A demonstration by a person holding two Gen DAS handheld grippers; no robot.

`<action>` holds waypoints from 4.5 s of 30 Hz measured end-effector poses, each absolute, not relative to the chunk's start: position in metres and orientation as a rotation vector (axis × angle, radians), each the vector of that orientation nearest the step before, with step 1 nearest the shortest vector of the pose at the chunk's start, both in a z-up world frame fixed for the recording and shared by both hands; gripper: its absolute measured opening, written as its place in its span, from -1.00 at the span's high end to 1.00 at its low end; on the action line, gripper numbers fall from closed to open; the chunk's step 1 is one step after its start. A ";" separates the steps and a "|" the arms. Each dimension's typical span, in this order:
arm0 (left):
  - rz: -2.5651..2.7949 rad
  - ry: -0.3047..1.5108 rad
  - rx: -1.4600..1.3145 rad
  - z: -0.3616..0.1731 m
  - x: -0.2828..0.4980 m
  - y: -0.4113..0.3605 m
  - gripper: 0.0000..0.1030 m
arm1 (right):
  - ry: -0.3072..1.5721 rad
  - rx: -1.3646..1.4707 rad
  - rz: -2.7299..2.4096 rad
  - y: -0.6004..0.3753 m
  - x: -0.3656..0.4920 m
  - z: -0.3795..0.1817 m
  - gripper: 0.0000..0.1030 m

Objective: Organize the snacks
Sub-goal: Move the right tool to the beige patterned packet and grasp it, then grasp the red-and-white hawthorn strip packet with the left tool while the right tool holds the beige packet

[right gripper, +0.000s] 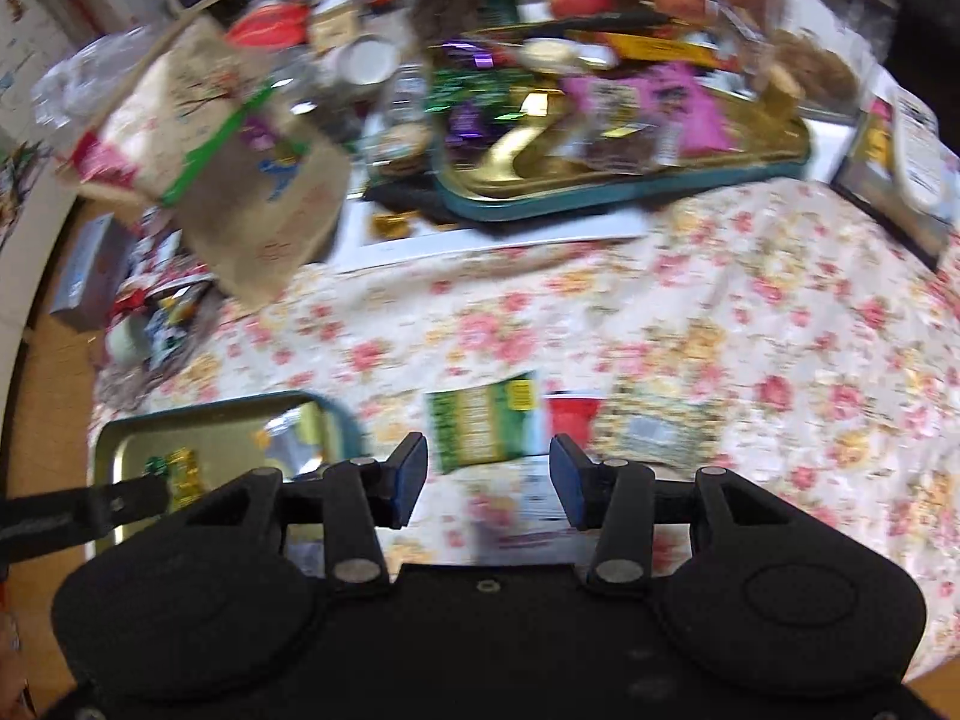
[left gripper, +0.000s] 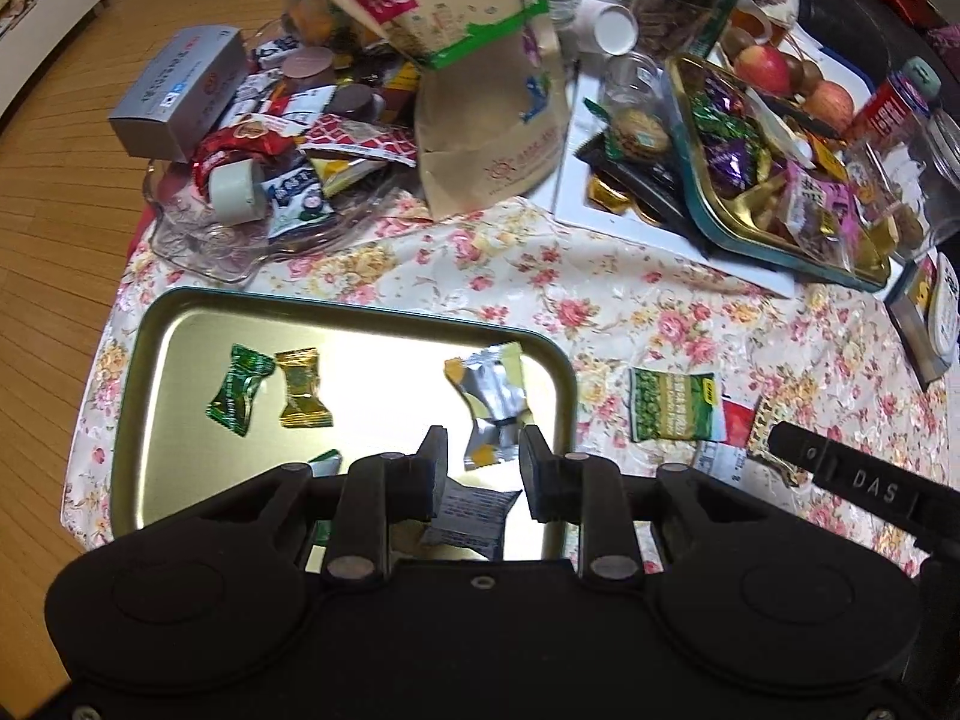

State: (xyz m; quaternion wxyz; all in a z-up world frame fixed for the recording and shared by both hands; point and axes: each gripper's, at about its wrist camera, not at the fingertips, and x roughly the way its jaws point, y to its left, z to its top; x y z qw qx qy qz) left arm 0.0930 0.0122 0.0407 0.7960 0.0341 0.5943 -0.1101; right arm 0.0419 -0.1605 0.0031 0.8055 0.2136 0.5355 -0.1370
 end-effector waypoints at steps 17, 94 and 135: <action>-0.370 1.295 0.158 0.040 0.067 -0.063 0.30 | 1.198 0.560 -0.505 -0.237 0.011 -0.036 0.07; -0.388 1.353 0.179 0.022 0.062 -0.106 0.31 | 1.269 0.238 -0.380 -0.221 -0.021 -0.085 0.29; -0.229 1.497 0.378 -0.079 0.086 -0.145 0.31 | 1.070 0.550 -0.471 -0.287 -0.075 -0.008 0.27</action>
